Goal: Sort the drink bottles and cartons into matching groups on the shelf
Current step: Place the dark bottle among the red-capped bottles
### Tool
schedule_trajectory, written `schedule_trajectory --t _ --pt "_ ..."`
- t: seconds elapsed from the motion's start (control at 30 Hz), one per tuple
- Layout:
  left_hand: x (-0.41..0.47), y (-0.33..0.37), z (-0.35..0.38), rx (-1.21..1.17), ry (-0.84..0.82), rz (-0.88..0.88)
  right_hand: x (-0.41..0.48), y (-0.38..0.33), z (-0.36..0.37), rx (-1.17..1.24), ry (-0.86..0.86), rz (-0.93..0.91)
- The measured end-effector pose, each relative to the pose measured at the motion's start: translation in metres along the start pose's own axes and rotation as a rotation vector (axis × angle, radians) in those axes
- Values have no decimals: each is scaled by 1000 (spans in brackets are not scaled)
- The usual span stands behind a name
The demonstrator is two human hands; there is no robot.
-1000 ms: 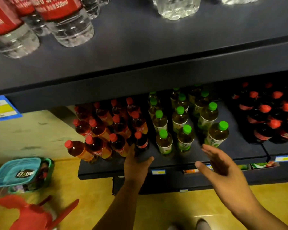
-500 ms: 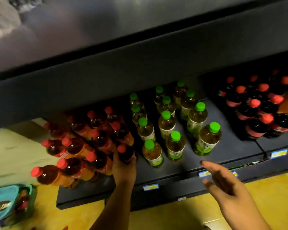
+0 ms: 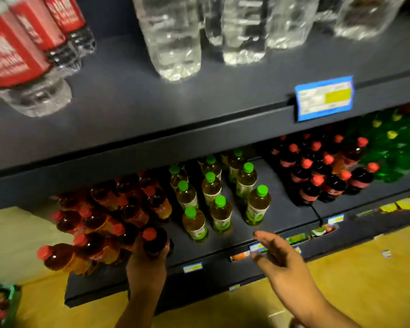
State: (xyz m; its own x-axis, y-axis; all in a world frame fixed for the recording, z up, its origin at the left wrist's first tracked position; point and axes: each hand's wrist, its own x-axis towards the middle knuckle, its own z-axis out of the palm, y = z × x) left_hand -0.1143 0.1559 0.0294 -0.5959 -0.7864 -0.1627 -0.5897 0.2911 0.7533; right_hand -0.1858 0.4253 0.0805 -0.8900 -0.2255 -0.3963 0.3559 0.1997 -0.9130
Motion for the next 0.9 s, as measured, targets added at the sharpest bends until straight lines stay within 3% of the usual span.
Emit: schedule_trajectory --t 0.43,0.73,0.9 --pt "-91 67 -51 -34 36 149 -9 -43 -52 -231 -220 -160" --pt "-158 146 25 -65 11 160 5 -36 -134 -246 -325 -162" --pt "-200 205 79 -121 -104 162 14 -37 -184 -257 -351 -228"
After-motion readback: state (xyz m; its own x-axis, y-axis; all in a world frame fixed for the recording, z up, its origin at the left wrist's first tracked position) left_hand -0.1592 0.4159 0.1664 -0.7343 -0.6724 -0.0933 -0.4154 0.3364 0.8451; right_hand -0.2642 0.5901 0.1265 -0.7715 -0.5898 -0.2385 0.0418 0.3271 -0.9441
